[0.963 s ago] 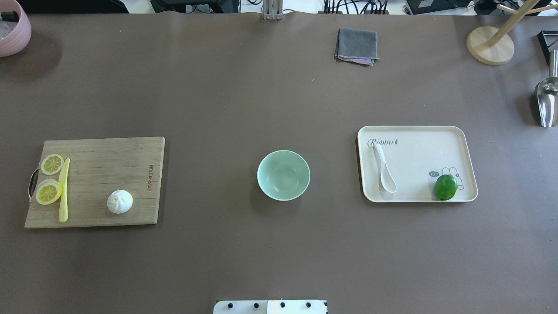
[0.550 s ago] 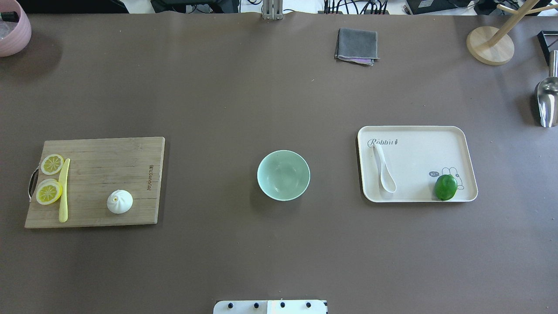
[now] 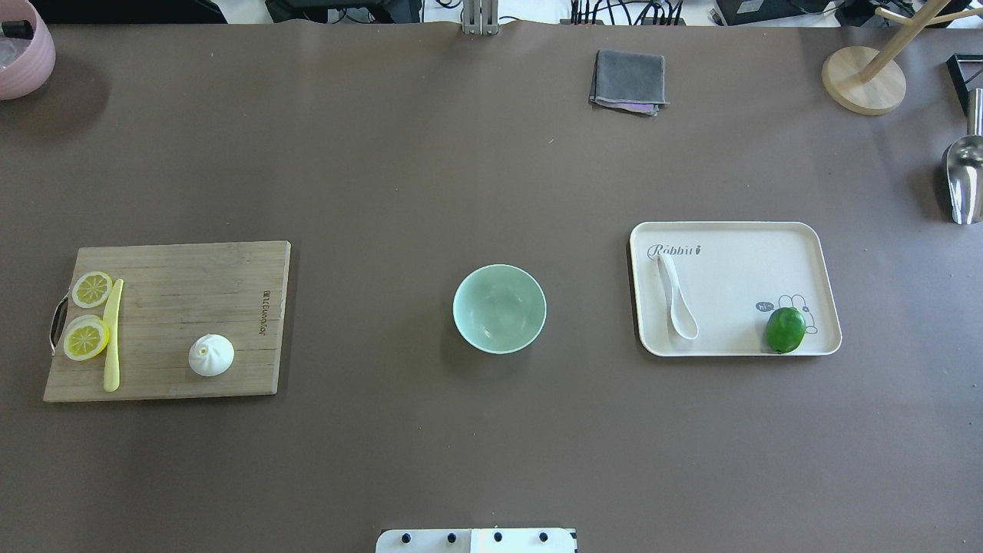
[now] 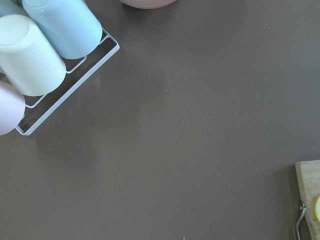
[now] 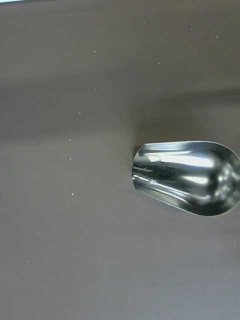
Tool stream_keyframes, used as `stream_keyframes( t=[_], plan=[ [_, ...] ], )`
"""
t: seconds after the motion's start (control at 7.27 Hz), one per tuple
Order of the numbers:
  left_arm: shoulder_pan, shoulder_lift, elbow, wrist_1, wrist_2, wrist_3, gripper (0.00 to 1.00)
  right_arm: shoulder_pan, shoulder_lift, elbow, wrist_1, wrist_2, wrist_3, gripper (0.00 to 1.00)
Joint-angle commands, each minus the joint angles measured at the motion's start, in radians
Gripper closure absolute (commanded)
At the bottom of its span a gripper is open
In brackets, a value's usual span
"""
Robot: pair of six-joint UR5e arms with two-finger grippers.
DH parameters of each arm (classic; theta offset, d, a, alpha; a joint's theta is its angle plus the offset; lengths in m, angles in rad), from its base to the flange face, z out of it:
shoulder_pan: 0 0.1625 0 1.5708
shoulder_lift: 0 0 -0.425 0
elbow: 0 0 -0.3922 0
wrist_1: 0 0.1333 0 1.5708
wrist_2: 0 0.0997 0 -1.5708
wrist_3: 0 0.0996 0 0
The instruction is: Put spoon and bun in bowl
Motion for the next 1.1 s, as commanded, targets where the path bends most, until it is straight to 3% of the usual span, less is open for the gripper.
stream_keyframes(
  t=[0.0, 0.41, 0.69, 0.96],
  plan=[
    [0.001, -0.003, -0.002, 0.003, -0.004, -0.002, 0.02, -0.002, 0.000, 0.000, 0.002, 0.001, 0.001, 0.00],
    [0.001, -0.012, -0.053, -0.001, -0.010, -0.007, 0.02, -0.011, 0.001, 0.034, 0.018, 0.003, 0.000, 0.00],
    [0.006, -0.064, -0.058, 0.000, -0.022, -0.086, 0.02, -0.079, 0.047, 0.077, 0.116, -0.013, -0.002, 0.00],
    [0.021, -0.112, -0.053, -0.015, -0.155, -0.230, 0.02, -0.200, 0.118, 0.080, 0.159, -0.047, 0.126, 0.00]
  ],
)
